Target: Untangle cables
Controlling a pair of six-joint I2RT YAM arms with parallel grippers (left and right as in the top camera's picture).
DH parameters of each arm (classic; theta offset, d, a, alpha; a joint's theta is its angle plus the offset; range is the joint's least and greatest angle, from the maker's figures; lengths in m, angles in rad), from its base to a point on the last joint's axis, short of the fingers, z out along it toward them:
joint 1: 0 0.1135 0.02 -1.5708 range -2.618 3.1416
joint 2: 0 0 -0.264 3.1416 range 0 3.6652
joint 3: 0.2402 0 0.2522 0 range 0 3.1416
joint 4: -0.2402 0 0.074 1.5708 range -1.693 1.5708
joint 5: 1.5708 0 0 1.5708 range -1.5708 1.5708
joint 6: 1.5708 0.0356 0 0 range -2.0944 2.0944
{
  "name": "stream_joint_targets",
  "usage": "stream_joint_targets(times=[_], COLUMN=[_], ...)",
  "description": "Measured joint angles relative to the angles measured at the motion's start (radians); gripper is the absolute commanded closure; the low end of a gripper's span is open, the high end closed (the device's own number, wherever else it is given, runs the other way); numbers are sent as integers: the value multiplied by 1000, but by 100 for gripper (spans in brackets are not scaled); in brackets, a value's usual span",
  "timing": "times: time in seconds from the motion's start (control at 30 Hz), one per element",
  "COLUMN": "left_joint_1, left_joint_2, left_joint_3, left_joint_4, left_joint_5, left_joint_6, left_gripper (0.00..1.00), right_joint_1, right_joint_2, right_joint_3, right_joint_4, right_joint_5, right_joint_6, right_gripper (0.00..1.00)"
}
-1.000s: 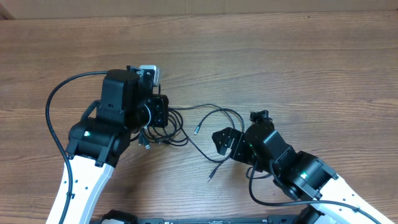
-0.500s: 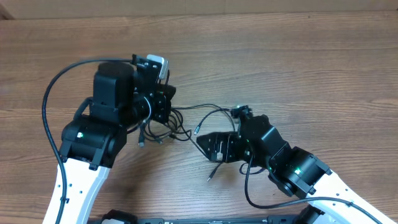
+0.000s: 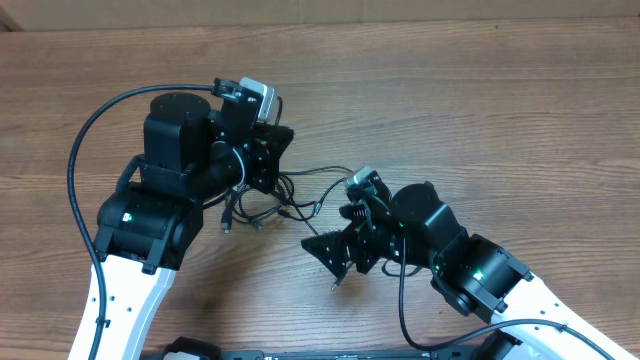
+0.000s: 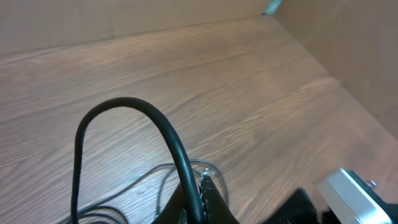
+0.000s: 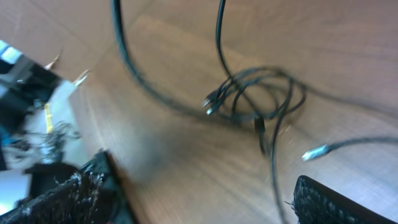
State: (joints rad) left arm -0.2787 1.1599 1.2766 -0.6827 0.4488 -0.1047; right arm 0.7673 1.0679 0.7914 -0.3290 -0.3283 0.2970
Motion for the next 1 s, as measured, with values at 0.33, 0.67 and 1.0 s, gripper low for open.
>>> stream_joint_targets(times=[0.33,0.67,1.0], left_joint_1=[0,0,0], left_joint_2=[0,0,0], left_joint_3=[87,143,144], left_joint_4=[-1,2,14], left_joint_5=[107,222,214], left_joint_6=[-61,-96,-103], left_gripper=[96,96,96], right_joint_1=[0,1,20], right_joint_2=[171,343,418], right_joint_3=[0,0,0], right_joint_4=[220,498,521], right_joint_5=[179,271,106], right_joint_6=[-59,-63,-63], right_gripper=[0,0,0])
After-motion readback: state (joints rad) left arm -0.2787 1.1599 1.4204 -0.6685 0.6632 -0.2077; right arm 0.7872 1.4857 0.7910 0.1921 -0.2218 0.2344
